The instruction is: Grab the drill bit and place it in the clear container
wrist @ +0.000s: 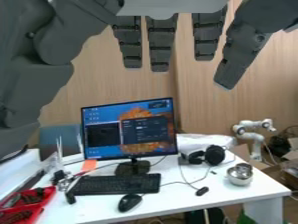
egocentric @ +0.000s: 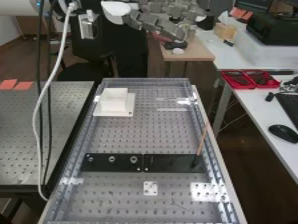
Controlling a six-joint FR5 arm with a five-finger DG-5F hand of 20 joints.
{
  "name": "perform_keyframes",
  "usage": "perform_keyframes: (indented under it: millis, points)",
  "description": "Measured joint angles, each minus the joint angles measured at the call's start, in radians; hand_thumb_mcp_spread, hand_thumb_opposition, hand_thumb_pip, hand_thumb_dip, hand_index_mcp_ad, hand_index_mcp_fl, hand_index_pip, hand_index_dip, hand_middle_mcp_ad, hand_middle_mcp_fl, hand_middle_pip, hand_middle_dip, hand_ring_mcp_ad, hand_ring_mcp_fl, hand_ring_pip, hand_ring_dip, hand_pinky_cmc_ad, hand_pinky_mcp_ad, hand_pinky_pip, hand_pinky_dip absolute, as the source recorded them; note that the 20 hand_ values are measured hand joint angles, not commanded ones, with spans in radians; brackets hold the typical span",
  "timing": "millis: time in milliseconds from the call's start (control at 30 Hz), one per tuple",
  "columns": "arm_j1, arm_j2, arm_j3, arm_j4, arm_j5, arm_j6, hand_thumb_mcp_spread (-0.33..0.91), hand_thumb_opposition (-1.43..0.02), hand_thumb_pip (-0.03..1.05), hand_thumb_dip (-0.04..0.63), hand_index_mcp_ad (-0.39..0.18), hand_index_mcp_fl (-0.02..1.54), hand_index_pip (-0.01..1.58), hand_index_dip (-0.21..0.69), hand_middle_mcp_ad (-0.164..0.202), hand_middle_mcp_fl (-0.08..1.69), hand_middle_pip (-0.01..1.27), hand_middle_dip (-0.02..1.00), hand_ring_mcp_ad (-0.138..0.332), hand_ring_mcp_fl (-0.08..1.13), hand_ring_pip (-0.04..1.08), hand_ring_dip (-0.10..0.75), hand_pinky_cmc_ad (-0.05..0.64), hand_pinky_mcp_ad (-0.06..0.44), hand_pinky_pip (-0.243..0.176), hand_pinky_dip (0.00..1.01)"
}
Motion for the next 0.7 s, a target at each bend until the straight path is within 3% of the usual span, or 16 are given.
perform_keyframes:
  millis: [700]
  points:
    - [-0.002, -0.006, 0.014, -0.012, -0.002, -0.004, 0.36, -0.66, 0.19, 0.068, -0.028, 0.08, 0.1, 0.347, 0.061, 0.07, 0.16, 0.14, 0.246, -0.02, 0.1, 0.017, 0.534, 0.311, -0.089, 0.38]
